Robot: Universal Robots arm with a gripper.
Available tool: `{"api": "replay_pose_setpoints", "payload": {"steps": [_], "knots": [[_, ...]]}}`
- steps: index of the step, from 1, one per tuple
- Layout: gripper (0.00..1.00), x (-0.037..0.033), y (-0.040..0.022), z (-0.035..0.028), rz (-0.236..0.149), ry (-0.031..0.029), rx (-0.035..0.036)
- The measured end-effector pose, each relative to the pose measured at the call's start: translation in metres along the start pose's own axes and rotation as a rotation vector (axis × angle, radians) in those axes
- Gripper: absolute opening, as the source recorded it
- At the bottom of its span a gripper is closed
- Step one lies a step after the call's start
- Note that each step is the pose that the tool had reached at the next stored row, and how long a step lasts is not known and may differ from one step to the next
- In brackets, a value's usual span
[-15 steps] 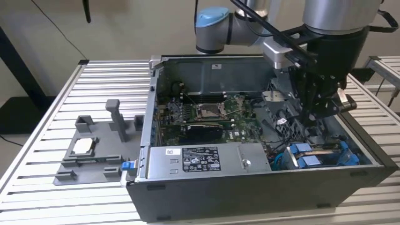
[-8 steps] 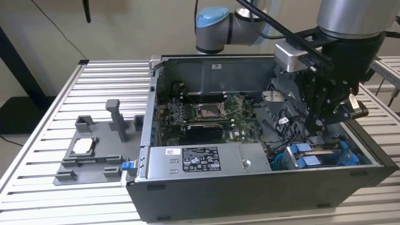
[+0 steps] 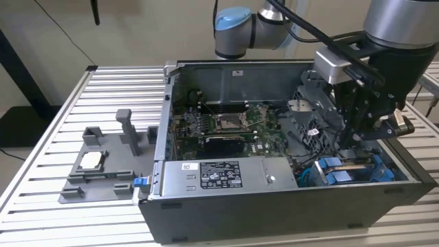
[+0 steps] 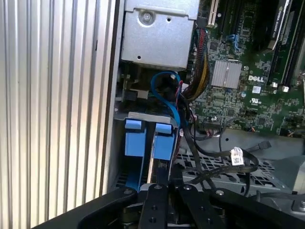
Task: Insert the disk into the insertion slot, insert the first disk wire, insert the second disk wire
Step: 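Insert the second disk wire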
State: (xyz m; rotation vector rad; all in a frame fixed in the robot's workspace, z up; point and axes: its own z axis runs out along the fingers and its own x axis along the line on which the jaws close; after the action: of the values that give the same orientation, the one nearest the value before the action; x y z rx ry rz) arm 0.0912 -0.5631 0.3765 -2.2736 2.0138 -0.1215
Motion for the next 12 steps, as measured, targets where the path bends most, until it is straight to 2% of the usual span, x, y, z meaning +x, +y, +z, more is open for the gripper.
{"api": "replay_pose_setpoints", "payload": {"steps": [3,4,5,6,7,11,12], "knots": [[0.15,0.0013,-0.0017,0.0005,0.007,-0.0543,0.0067],[0.15,0.0021,-0.0021,0.0008,0.009,-0.0704,0.0087],[0.15,0.003,-0.0026,0.0011,0.011,-0.0844,0.0104],[0.15,0.0041,-0.0032,0.0014,0.012,-0.0939,0.0104],[0.15,0.0057,-0.004,0.0016,0.013,-0.097,0.0037],[0.15,0.0121,-0.0075,0.0023,0.017,-0.1037,-0.0538],[0.15,0.0135,-0.0089,0.0027,0.018,-0.105,-0.0655]]}}
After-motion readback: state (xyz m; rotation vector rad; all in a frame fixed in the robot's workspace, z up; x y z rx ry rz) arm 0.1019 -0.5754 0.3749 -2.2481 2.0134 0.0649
